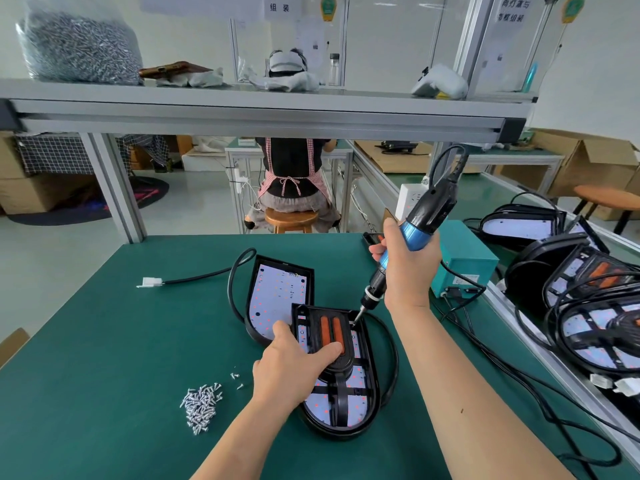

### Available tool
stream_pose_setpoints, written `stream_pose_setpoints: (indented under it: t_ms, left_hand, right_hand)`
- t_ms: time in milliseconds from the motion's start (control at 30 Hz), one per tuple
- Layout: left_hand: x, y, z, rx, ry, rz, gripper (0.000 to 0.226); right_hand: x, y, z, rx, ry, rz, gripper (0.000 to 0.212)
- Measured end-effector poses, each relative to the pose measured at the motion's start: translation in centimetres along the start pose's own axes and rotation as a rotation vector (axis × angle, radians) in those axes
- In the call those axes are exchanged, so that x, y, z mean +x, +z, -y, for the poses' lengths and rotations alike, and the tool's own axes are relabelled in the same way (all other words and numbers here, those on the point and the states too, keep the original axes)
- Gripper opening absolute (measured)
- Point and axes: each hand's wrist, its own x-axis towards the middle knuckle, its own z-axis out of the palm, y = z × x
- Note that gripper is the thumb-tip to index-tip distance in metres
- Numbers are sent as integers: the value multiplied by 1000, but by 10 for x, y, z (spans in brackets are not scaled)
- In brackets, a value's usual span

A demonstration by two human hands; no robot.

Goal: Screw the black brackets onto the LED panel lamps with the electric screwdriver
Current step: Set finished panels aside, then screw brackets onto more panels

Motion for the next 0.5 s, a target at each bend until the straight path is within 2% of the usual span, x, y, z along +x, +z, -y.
stream_pose_setpoints:
  t_ms: [200,500]
  left_hand:
    - [0,2,-3,-1,-3,10,62]
    - [3,5,0,7,4,9,62]
  right_hand:
    - [-7,5,-7,-121,-60,88,25]
    - [3,3,-15,-116,-40,53,21]
